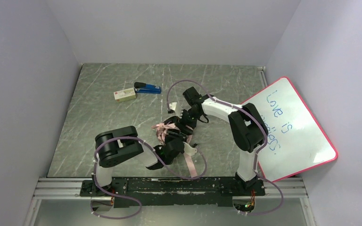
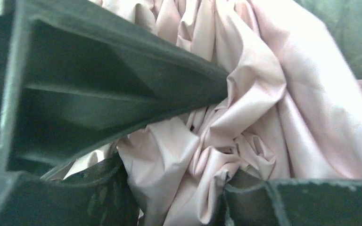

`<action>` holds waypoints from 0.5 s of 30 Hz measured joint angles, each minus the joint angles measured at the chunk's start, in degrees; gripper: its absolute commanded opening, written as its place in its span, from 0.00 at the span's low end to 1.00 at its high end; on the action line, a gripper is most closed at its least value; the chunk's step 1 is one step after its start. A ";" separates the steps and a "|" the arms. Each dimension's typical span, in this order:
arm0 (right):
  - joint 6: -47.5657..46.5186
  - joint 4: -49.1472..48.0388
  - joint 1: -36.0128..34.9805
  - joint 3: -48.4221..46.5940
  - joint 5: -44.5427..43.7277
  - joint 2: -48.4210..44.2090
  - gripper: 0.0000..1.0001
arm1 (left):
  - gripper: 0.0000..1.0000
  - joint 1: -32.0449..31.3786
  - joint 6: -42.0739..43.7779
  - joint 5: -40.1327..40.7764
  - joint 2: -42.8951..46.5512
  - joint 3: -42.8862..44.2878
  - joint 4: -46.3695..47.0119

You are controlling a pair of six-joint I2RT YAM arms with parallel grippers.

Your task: Put away the umbrella

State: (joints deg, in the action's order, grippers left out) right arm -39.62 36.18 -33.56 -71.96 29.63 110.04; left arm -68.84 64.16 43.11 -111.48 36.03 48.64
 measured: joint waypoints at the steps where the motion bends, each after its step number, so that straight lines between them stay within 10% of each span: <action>1: 0.07 -0.46 0.00 0.07 -0.33 0.07 0.46 | 0.52 0.02 -0.33 -0.09 0.31 0.00 -0.42; 15: 3.41 -6.97 0.20 3.48 -2.54 -1.42 0.09 | 0.93 0.26 -6.78 -3.54 11.13 -1.18 -10.32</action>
State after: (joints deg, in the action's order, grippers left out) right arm -36.21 29.21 -33.36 -68.49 27.09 108.62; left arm -68.58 57.39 39.57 -100.36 34.85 38.33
